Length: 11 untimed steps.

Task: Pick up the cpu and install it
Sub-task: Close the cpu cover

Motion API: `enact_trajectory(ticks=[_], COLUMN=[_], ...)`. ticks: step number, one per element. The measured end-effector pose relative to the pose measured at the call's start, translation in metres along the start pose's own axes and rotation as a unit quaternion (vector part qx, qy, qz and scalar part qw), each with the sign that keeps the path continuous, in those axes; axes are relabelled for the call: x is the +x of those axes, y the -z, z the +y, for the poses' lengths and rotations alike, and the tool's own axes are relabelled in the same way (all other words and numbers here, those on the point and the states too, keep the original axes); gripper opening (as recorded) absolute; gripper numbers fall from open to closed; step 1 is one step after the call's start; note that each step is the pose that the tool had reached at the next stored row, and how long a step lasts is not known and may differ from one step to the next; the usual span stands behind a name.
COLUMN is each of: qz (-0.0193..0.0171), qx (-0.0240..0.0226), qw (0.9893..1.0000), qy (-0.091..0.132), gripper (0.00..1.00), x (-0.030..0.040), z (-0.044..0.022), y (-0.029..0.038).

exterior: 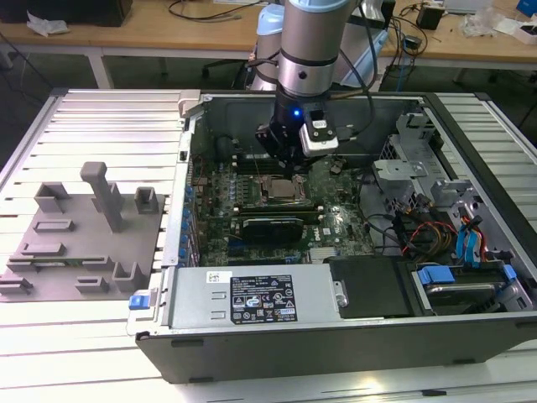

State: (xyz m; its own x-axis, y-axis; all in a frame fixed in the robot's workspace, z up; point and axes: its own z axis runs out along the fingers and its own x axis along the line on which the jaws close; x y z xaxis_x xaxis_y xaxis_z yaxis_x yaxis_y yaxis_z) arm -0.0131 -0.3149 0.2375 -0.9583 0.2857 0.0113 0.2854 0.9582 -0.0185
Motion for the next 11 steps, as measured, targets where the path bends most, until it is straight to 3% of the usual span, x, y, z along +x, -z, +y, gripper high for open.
enact_trajectory(ticks=[3,5,7,9,11], qz=[-0.0006,-0.0014,-0.0017,-0.0021,-0.0029], qx=[0.0004,0.0009,0.0011,0.0014,0.002], qw=[0.9995,0.9973,0.9957,0.9936,0.9886], qy=[0.033,0.074,0.092,0.113,0.15], gripper=[0.11,0.11,0.11,0.11,0.11], x=[0.0,0.0,0.0,0.0,0.0], z=[0.0,0.0,0.0,0.0,0.0001], y=[-0.0003,-0.0009,-0.0012,-0.0016,-0.0024])
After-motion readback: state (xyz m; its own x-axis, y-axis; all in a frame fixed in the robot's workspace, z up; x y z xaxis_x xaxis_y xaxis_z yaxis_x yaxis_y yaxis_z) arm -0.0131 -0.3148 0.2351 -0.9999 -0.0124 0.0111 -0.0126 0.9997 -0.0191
